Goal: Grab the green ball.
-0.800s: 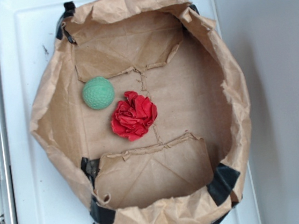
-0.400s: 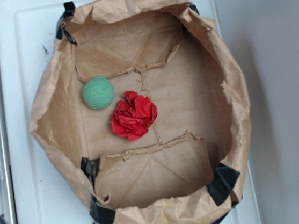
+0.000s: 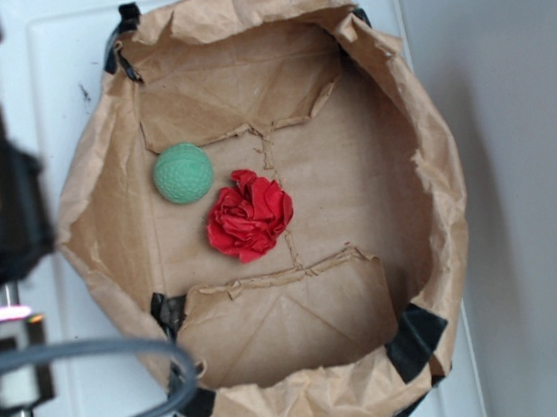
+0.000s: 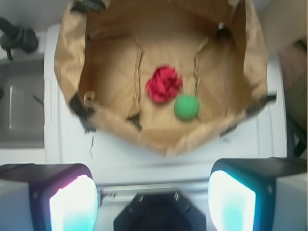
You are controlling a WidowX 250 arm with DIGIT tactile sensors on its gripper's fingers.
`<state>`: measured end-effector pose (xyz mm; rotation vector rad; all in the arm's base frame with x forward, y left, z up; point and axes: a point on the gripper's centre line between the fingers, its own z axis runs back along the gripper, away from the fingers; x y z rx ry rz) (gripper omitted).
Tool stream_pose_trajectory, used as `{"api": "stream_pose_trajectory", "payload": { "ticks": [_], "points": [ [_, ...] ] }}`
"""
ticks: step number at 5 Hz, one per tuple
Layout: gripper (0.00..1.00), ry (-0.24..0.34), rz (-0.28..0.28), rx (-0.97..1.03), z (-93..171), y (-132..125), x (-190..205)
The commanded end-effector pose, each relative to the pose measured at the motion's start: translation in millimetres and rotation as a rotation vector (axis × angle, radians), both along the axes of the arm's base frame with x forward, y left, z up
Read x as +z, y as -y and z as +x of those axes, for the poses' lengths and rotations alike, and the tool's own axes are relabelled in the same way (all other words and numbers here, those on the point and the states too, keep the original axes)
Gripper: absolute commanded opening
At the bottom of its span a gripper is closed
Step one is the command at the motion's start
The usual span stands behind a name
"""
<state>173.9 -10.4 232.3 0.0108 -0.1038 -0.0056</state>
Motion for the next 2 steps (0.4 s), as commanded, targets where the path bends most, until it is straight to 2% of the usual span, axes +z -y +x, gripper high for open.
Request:
{"api": "stream_pose_trajectory", "payload": {
  "ticks": [1,2],
  "points": [
    [1.0,0.056,0.024,-0.205,46.2,-18.4,-14.8],
    [1.0,0.088,0.025,-0.306,58.8,-29.2,-28.1]
  ]
}}
